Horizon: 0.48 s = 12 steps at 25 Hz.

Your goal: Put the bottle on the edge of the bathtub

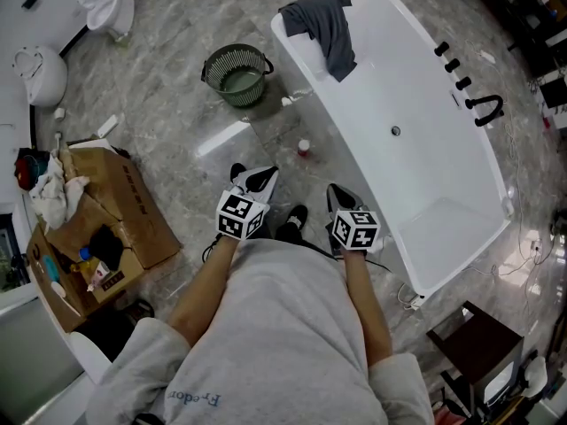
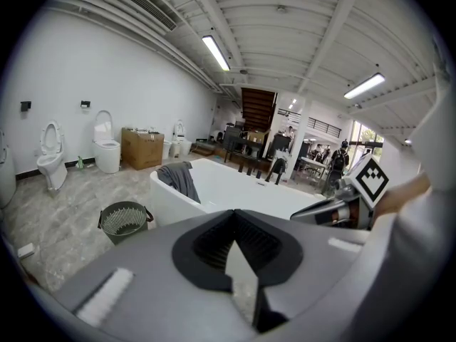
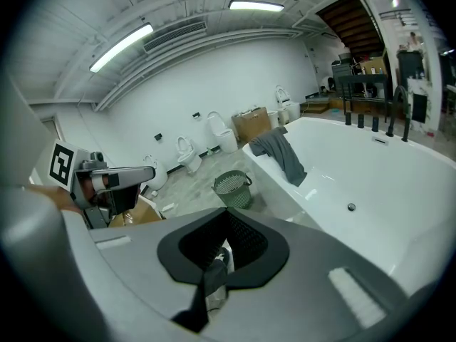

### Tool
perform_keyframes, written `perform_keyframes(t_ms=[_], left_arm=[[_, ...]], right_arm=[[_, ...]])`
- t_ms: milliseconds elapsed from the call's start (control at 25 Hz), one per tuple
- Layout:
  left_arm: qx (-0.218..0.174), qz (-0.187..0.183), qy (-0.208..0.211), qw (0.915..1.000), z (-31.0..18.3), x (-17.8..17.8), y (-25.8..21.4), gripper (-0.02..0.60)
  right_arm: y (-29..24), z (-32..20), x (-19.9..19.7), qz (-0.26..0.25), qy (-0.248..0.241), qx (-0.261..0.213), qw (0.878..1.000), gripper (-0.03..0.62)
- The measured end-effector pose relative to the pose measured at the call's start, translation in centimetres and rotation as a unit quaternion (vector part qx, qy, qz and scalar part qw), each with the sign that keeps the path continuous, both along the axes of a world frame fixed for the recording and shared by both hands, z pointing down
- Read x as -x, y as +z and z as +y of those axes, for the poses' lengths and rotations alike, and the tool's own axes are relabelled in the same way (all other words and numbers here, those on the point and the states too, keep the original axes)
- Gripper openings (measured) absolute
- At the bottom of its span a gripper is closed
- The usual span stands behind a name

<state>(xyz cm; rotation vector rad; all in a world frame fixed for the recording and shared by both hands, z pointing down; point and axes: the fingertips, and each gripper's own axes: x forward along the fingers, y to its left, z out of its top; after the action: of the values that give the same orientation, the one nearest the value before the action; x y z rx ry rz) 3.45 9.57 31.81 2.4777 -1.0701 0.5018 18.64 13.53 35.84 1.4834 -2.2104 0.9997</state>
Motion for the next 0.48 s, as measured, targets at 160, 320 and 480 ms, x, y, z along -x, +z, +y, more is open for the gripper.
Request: perform_keyframes(t_ms=[160, 320, 480], left_arm=[[0.001, 0.005, 0.007, 1.0, 0.08, -0.18, -0.02, 0.057], [0.001, 0.007, 0.013, 0.9999, 0.24, -0.22, -0.07, 0.057], [0.002, 0.006, 0.013, 0.9999, 0.35, -0.19, 0.02, 0.057]], right_arm=[[-0.01, -0.1, 0.11, 0.0, -0.001, -0.002, 1.0, 0.0], [-0.09, -0.17, 0.43, -0.002, -0.005, -0.005, 1.0, 0.0], [-0.16, -0.13, 0.52, -0.001, -0.007, -0.009, 1.0, 0.002]])
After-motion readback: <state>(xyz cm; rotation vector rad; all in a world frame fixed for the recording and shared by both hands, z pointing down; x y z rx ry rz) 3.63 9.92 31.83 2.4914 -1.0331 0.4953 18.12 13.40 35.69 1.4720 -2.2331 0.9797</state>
